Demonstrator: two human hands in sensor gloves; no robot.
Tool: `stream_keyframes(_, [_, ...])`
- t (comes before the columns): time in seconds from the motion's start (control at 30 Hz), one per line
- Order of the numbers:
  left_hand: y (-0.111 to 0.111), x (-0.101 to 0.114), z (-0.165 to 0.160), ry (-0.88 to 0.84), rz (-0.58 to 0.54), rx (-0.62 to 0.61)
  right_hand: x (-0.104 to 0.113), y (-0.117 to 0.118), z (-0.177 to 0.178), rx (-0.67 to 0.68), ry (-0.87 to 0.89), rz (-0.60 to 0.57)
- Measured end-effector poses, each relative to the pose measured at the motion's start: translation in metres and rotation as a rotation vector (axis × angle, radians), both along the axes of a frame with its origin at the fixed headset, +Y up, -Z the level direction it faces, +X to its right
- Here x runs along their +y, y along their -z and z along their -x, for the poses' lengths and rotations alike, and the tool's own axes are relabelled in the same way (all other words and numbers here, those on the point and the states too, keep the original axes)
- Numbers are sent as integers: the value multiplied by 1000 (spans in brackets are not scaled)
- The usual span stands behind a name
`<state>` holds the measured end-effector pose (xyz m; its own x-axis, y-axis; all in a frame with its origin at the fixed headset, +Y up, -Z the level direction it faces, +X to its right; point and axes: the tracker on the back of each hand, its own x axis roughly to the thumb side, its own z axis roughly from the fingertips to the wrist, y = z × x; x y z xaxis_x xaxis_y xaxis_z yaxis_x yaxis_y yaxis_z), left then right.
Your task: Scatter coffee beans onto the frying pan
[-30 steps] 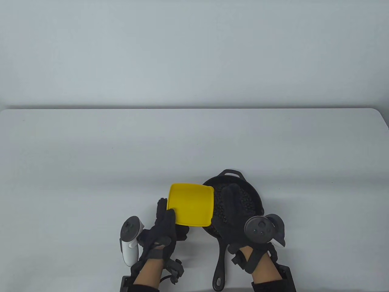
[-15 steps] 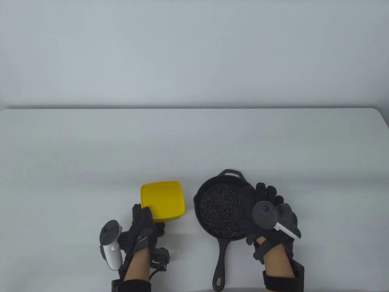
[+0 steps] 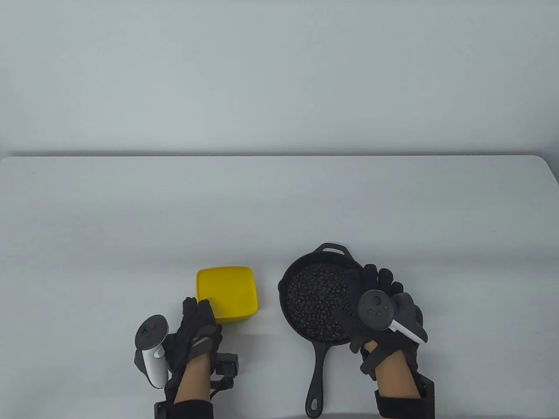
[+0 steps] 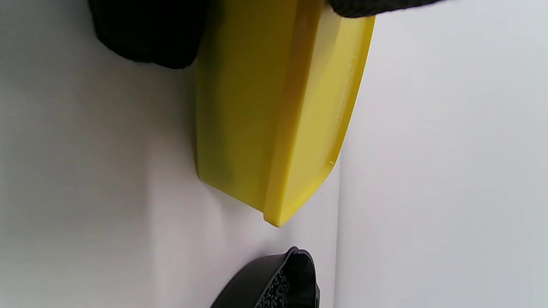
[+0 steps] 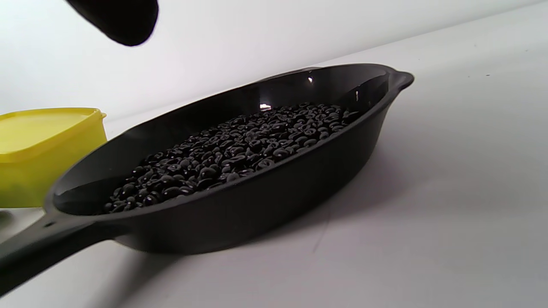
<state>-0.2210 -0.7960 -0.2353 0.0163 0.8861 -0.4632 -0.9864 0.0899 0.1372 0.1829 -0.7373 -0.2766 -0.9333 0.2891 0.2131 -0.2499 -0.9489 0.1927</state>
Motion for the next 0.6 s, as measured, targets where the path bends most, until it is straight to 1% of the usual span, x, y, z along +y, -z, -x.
stream_keyframes(0.17, [0, 0, 2, 29, 19, -7, 0, 0, 1, 10, 4, 25])
stream_keyframes(0.2, [0, 1, 1, 25, 17, -8, -1, 0, 1, 20, 7, 60])
stream_keyframes(0.33, [1, 0, 2, 35, 17, -8, -3, -1, 0, 22, -14, 126])
stream_keyframes(0.6, [1, 6, 1, 164, 21, -31, -4, 0, -1, 7, -6, 123])
